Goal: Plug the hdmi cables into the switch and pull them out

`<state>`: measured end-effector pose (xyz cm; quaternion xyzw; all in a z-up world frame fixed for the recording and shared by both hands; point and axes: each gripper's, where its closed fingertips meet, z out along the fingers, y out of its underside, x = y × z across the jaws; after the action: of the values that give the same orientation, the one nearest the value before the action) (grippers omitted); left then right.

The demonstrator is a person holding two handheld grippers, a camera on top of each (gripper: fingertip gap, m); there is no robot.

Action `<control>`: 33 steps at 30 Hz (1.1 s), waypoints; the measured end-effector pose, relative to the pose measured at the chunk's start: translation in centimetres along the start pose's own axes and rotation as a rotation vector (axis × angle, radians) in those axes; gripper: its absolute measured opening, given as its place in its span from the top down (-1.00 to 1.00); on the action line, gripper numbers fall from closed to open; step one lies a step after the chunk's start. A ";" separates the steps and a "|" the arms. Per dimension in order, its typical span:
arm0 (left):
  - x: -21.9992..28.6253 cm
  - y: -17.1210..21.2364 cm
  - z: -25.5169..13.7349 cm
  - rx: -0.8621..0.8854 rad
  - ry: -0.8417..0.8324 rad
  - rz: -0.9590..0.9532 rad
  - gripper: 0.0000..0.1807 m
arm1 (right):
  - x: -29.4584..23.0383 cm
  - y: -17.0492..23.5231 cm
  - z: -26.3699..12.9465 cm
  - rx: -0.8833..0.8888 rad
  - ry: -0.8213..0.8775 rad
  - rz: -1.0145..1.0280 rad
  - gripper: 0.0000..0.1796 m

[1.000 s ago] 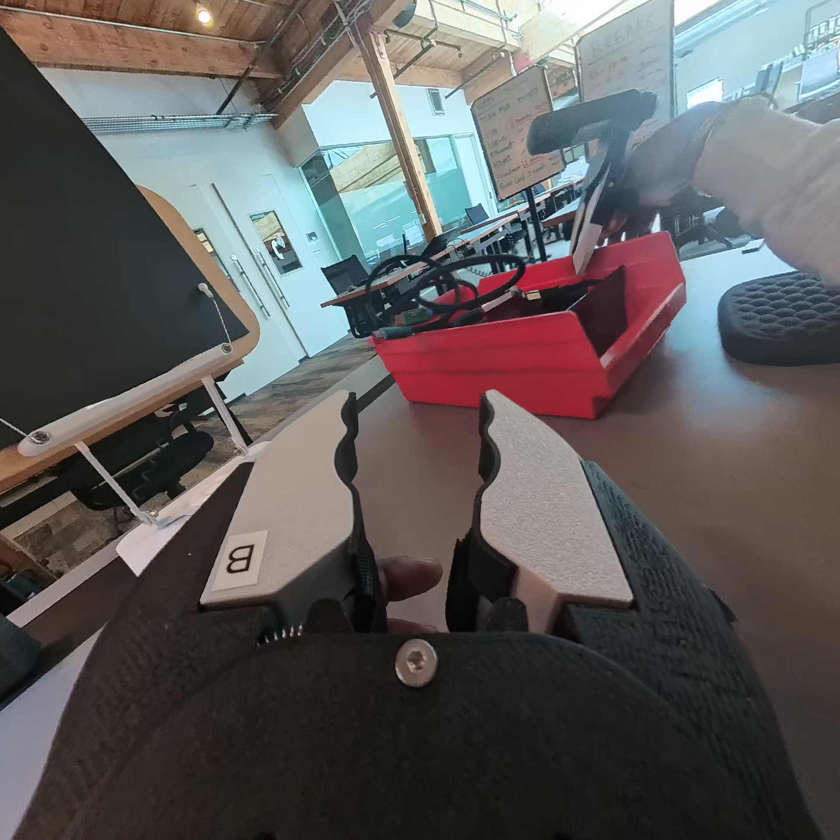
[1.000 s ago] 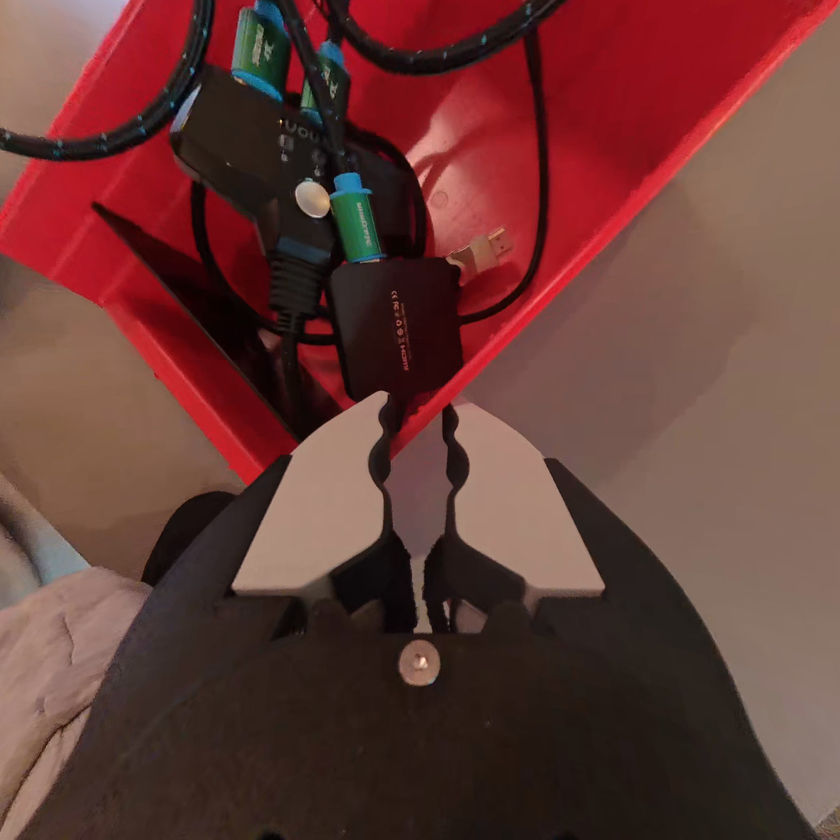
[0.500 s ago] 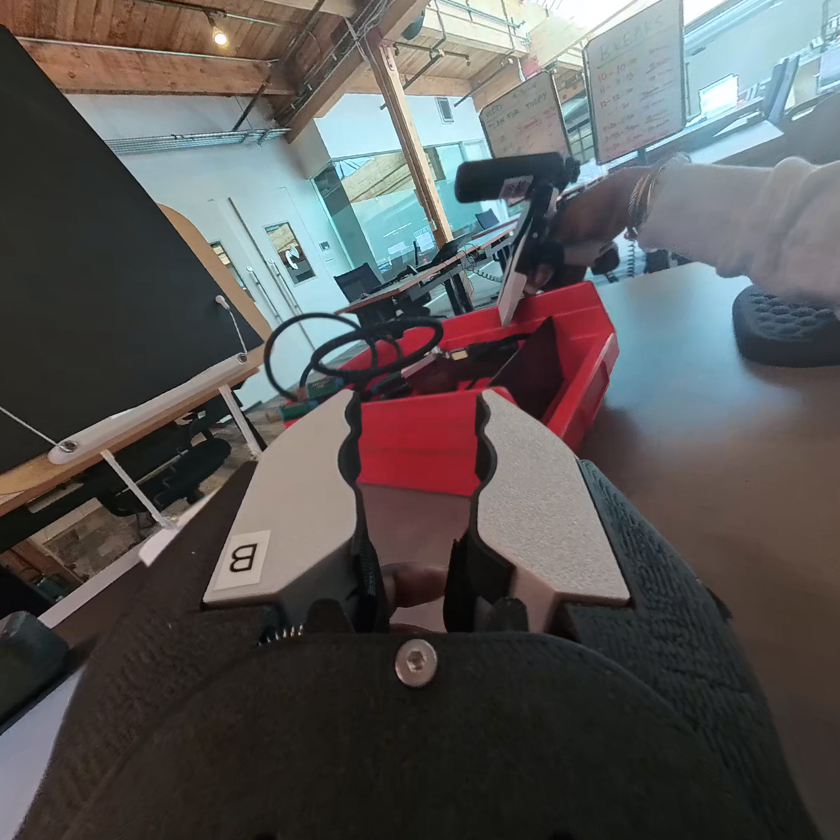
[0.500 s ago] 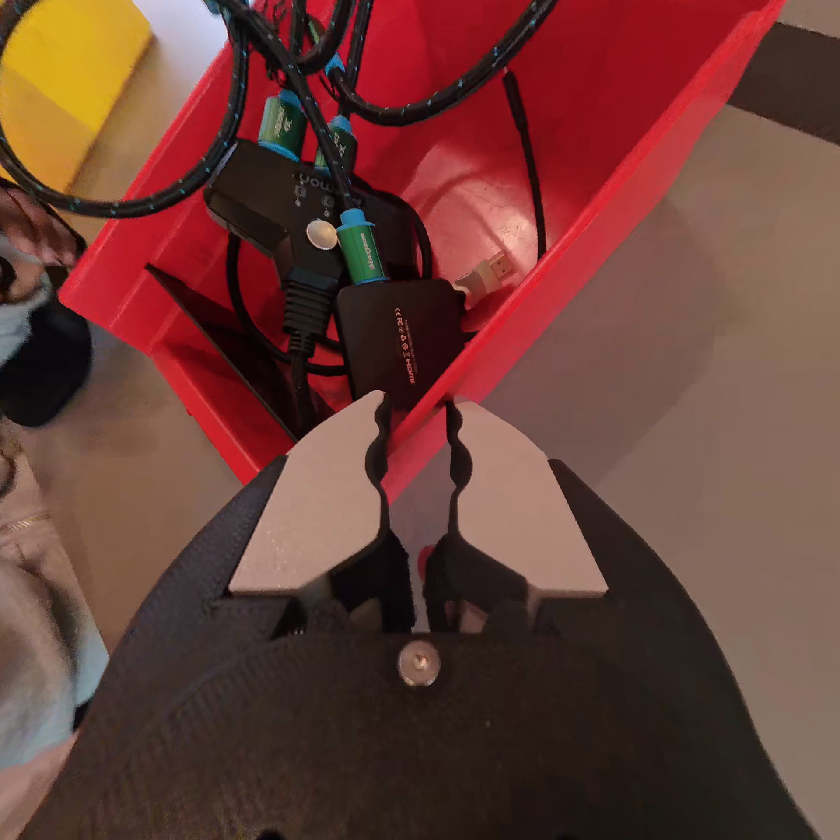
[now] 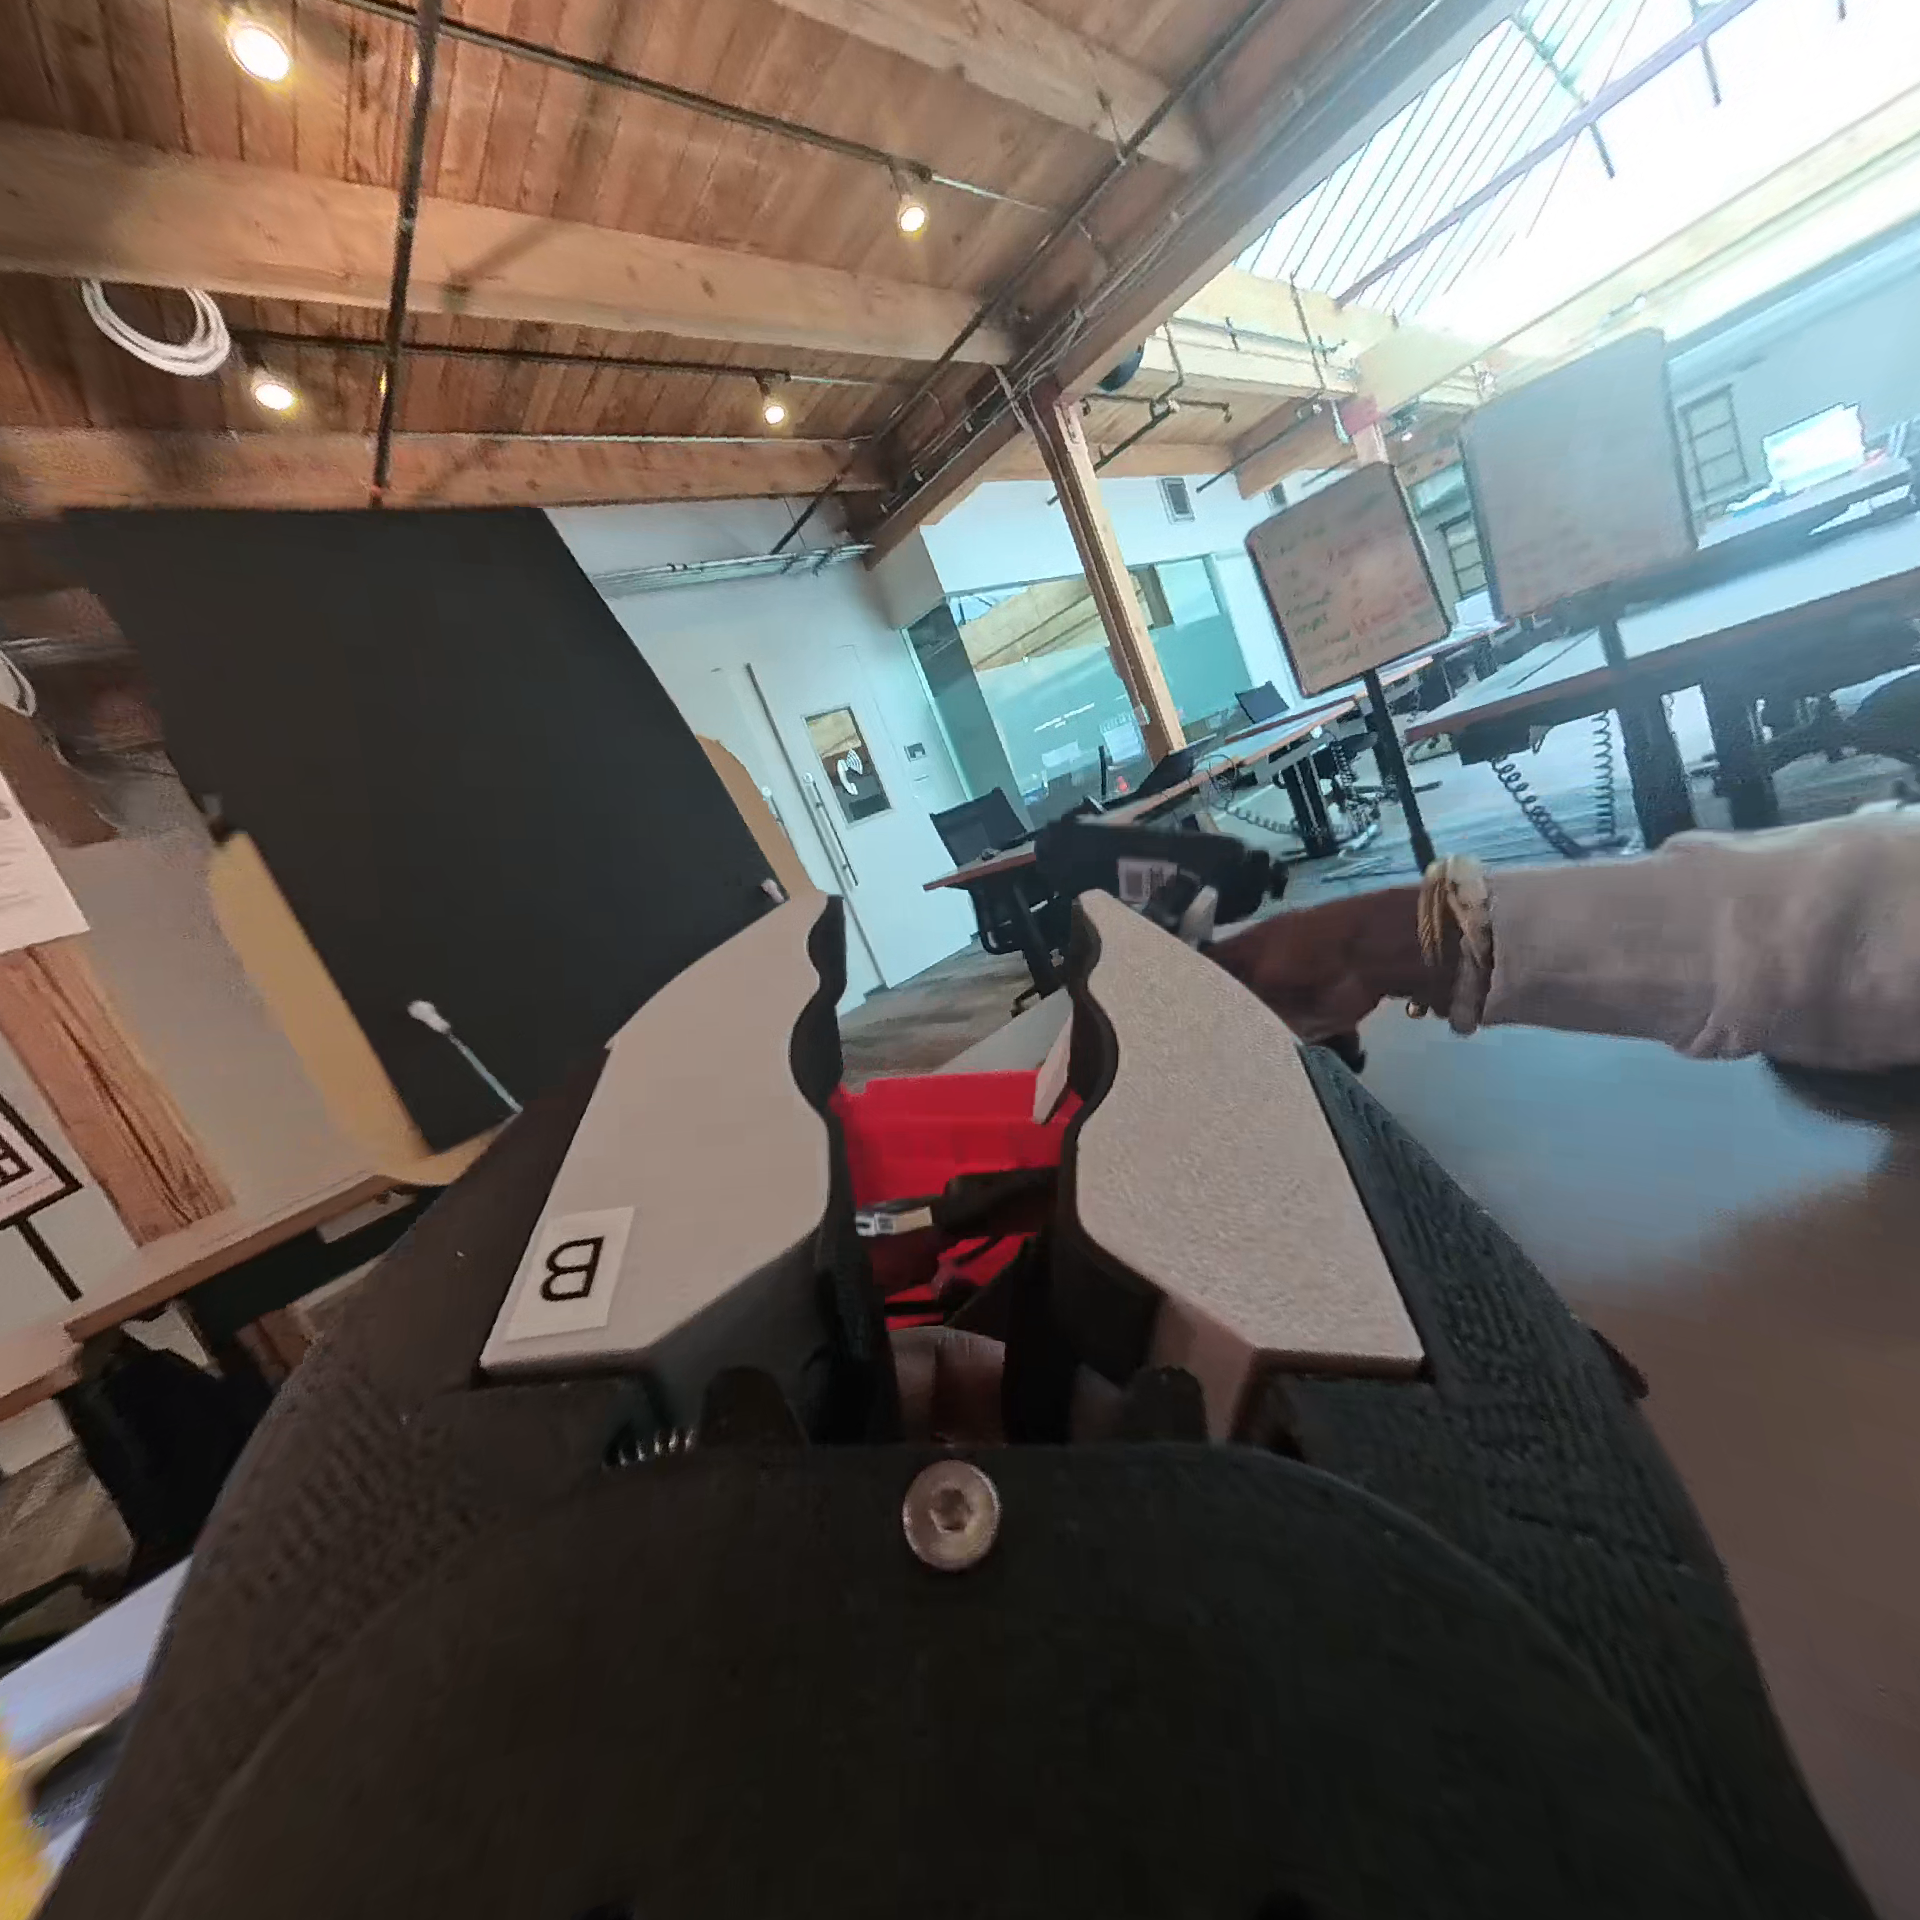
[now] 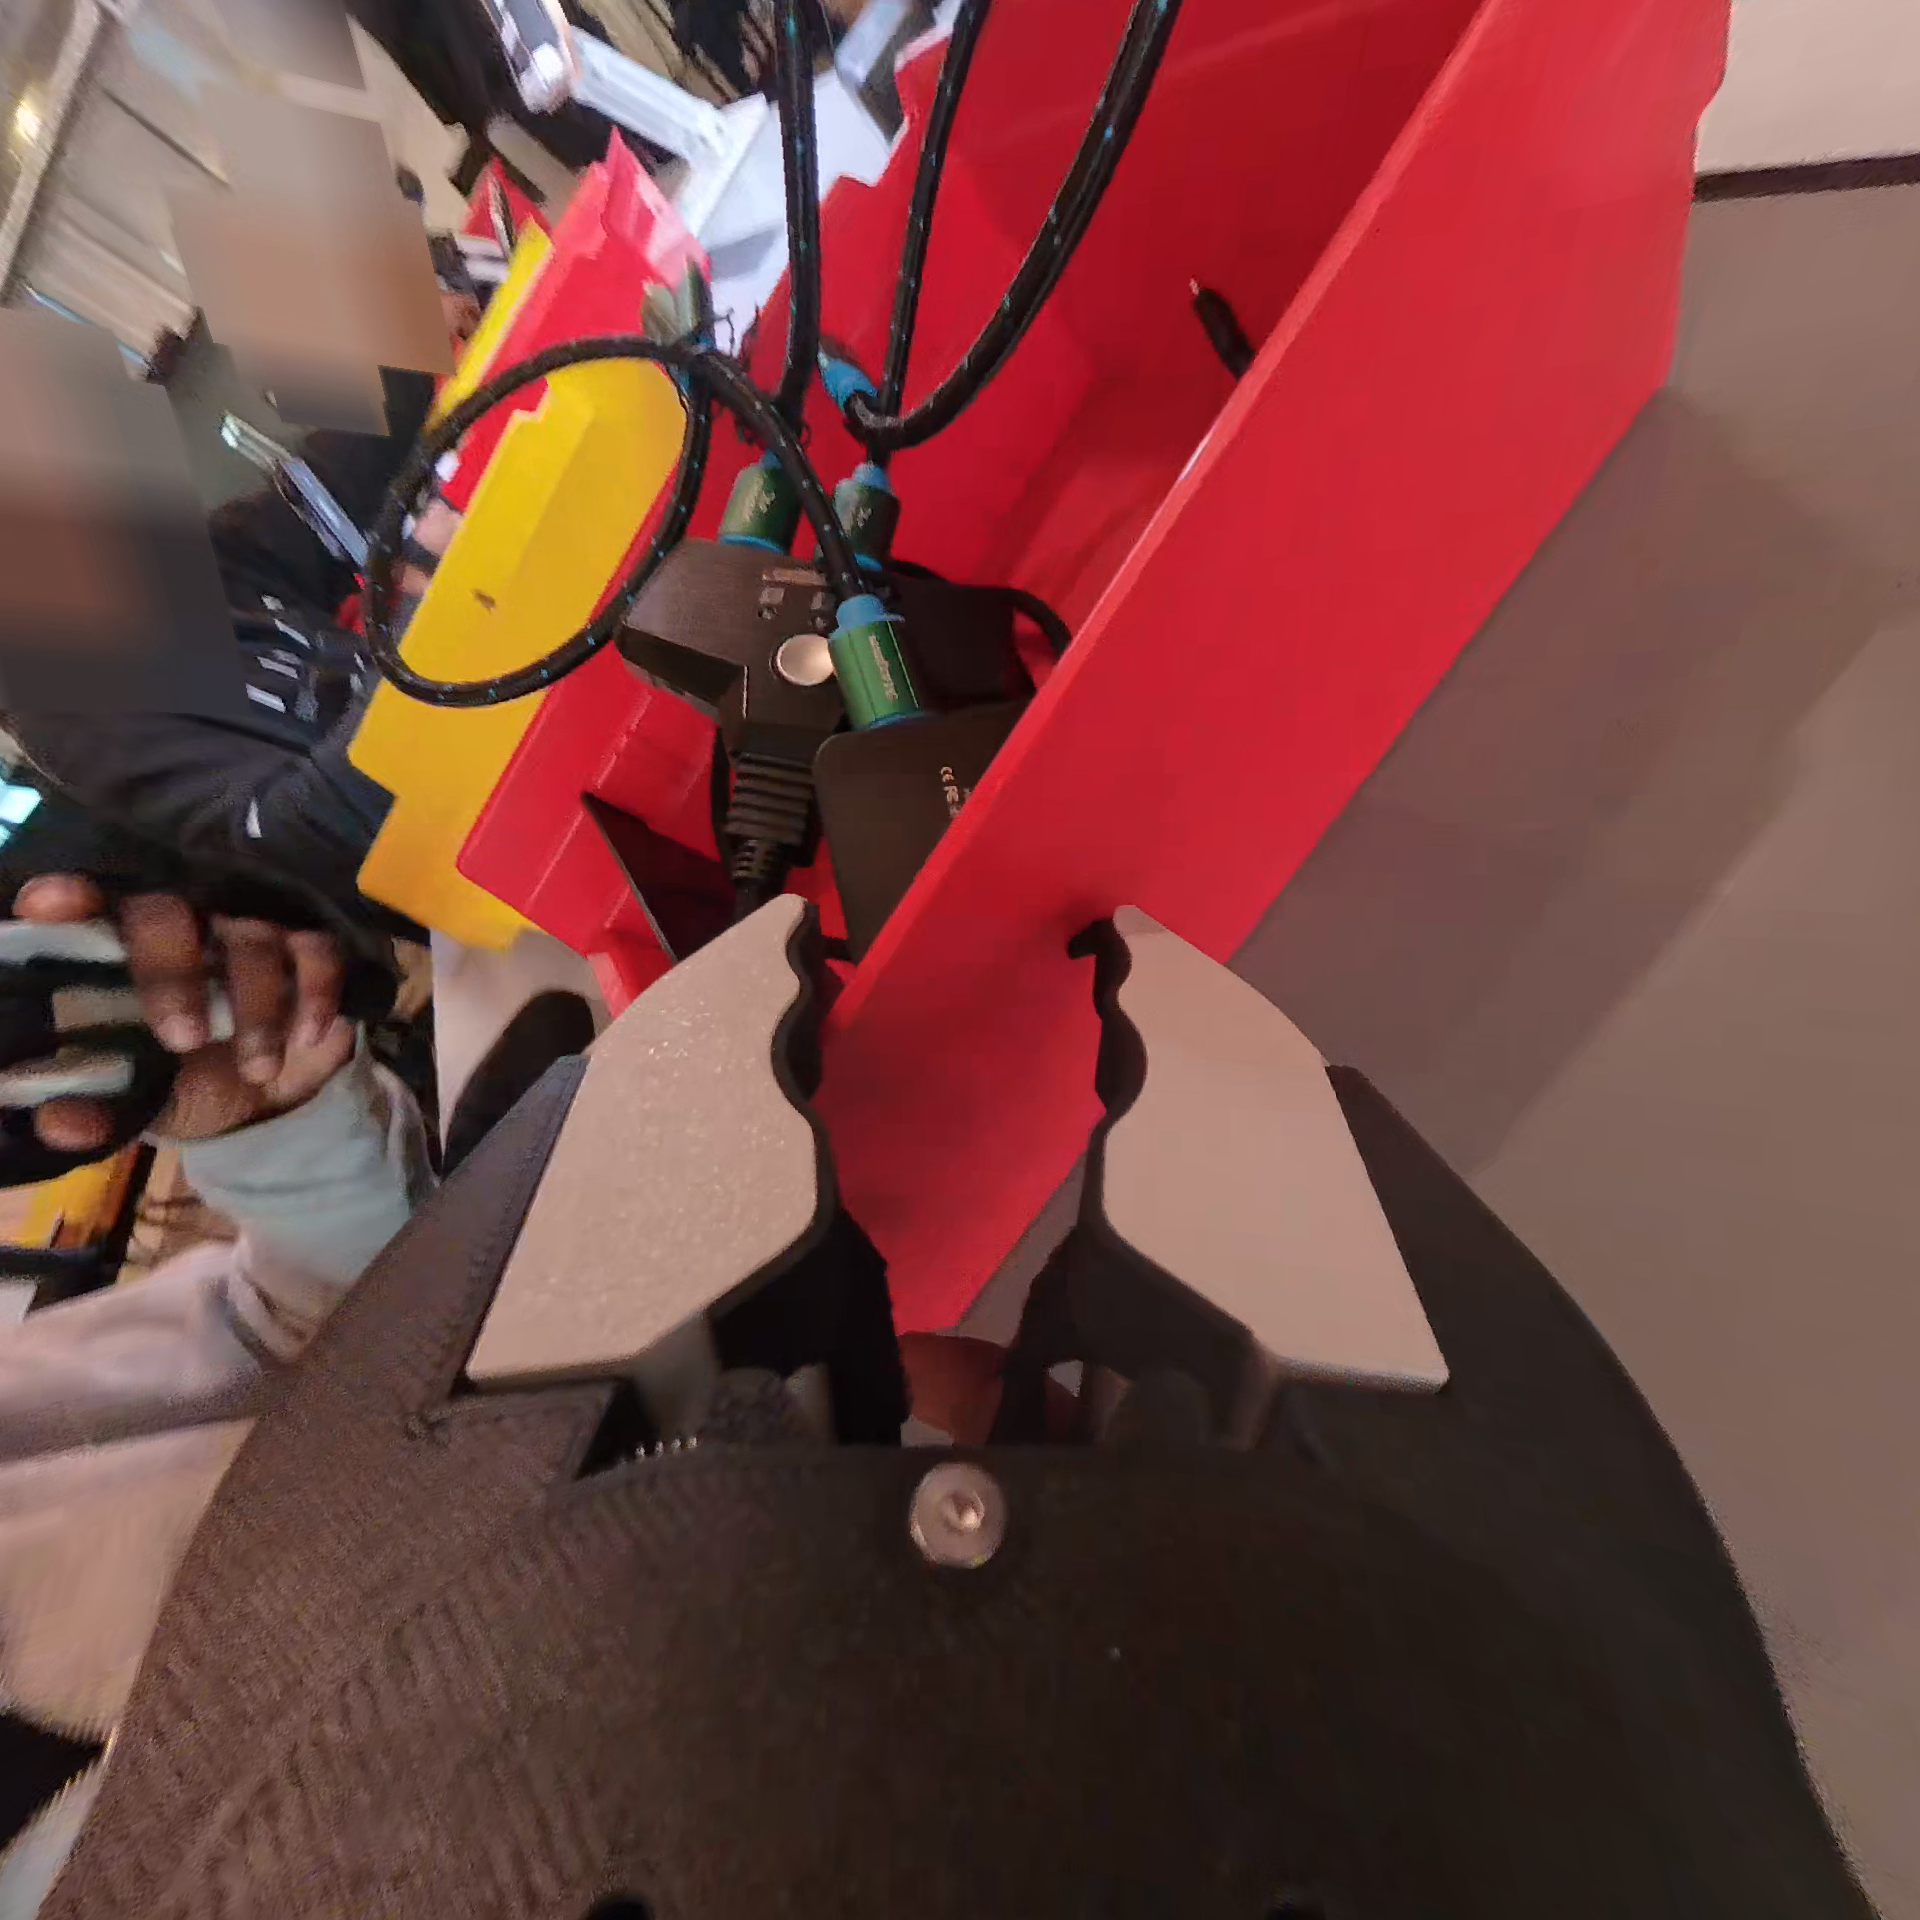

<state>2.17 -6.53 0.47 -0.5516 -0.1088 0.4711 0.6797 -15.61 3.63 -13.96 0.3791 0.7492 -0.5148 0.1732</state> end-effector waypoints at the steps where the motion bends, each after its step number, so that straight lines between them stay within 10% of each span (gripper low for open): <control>1: -0.7 -1.0 -1.3 -0.001 -0.012 0.013 0.56 | -0.6 -0.3 1.1 0.035 -0.009 0.006 0.43; 7: -8.7 -1.9 -12.2 -0.299 -0.165 0.120 0.56 | -3.3 -2.3 6.7 0.215 -0.067 -0.003 0.41; 15: -20.2 2.0 -31.7 -0.733 -0.793 0.053 0.43 | -4.9 -4.0 10.5 0.319 -0.100 -0.011 0.45; 22: -21.8 8.6 -36.3 -0.813 -0.931 -0.102 0.48 | -6.7 -4.9 11.0 0.380 -0.037 -0.243 0.47; 25: -21.0 9.9 -35.9 -0.842 -0.883 -0.094 0.91 | -10.2 -7.2 7.3 0.648 0.011 -0.554 0.40; 29: -20.5 8.9 -37.6 -0.957 -0.956 -0.149 0.91 | -17.5 -8.3 1.6 0.987 0.129 -0.938 0.35; 33: -18.3 8.5 -39.2 -1.188 -0.925 -0.261 0.90 | -23.8 -4.1 4.2 0.873 0.021 -1.096 0.49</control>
<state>14.15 -46.28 -14.37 -0.5536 -0.6819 0.4321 0.2042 -3.69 -10.21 2.41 -0.0135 0.5589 -0.7780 -0.2867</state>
